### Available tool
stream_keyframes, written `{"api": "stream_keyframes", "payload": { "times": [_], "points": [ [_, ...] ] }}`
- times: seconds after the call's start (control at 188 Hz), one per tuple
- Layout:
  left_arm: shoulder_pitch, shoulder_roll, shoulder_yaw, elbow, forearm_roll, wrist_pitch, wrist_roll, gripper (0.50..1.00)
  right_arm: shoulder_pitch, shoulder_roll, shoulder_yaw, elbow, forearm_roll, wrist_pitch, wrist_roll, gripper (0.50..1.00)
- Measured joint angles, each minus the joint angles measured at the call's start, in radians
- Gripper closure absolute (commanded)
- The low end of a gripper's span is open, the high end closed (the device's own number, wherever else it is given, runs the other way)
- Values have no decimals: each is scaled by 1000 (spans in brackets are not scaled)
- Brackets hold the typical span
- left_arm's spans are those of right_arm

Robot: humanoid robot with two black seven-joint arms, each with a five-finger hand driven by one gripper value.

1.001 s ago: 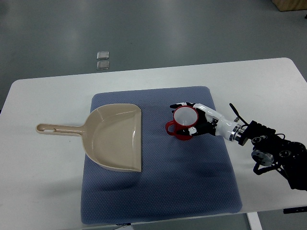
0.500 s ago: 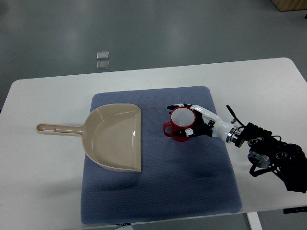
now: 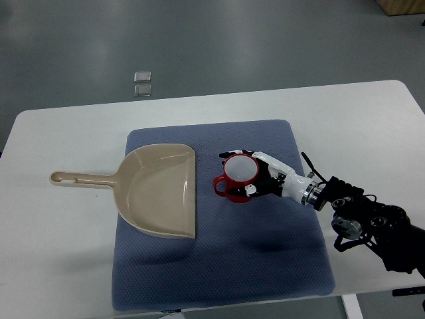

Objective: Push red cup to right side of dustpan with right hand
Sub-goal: 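Push the red mug with the right hand toward the dustpan's edge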

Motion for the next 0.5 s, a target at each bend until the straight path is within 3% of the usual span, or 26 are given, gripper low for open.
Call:
{"api": "stream_keyframes", "payload": {
  "times": [0.5],
  "points": [
    [0,0,0,0,0,0,0,500,-2,23,-3,36,-2,-5,0,562]
  ]
}}
